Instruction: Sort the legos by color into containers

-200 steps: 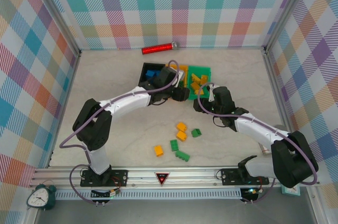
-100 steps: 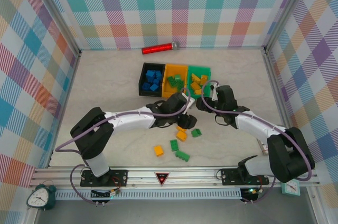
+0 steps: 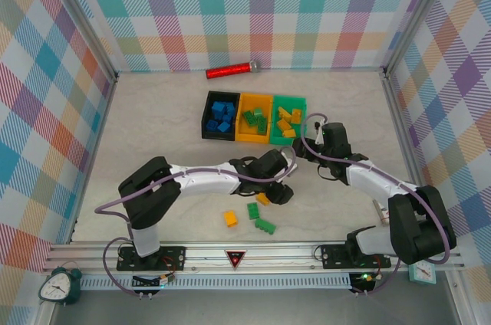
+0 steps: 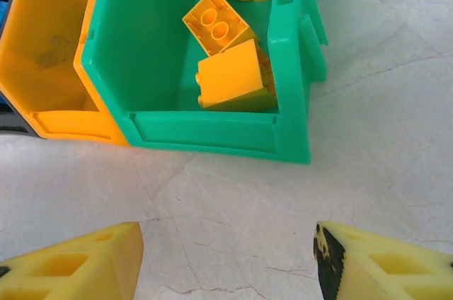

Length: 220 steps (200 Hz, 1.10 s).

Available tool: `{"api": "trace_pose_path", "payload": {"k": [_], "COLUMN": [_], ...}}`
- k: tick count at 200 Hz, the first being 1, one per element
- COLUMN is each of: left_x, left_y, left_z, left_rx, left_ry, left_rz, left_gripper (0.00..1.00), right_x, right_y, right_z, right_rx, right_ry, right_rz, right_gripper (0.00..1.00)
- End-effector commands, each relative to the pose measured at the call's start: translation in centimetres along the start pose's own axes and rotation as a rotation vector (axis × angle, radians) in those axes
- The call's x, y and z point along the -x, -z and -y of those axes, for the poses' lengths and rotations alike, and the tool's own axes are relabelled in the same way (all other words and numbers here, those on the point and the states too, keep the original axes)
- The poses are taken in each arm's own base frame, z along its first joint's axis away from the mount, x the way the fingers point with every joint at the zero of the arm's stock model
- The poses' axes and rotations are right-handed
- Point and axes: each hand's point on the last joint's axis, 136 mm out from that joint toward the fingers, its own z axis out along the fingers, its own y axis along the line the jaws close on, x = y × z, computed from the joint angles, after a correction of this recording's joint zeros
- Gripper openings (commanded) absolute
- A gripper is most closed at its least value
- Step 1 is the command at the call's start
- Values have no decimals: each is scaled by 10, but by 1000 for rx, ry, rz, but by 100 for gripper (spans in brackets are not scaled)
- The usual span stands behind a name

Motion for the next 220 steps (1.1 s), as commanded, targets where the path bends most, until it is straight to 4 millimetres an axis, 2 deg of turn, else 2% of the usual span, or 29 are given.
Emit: {"api": "trace_pose_path", "payload": {"k": [1, 26, 30, 66, 110, 141, 166, 220], "left_x": [-6, -4, -11, -15, -15, -19, -14, -5], "left_y": [-6, -16, -17, -25, -27, -25, -25, -17], "left_z": [3, 5, 4, 5, 3, -1, 2, -1], "left_rx": [13, 21, 27, 49, 67, 83, 74, 99], "left_ry": [-51, -55, -58, -91, -98, -100, -93, -77], "left_rz": [-46, -68, -103, -133, -150, -148, -136, -94], "left_gripper": [60, 60, 60, 60, 58, 47, 44, 27], "right_x": [1, 0, -1, 0, 1, 1, 0, 1], "right_y": [0, -2, -2, -1, 0, 1, 0, 1], "right_z": [-1, -2, -2, -2, -3, -4, -4, -4], "right_rx": [21, 28, 27, 25, 31, 33, 33, 36], "right_ry": [-9, -13, -13, -9, -8, -8, -8, -6], "right_rz": [4, -5, -4, -2, 2, 3, -1, 2], "right_gripper": [66, 66, 66, 66, 66, 66, 66, 66]}}
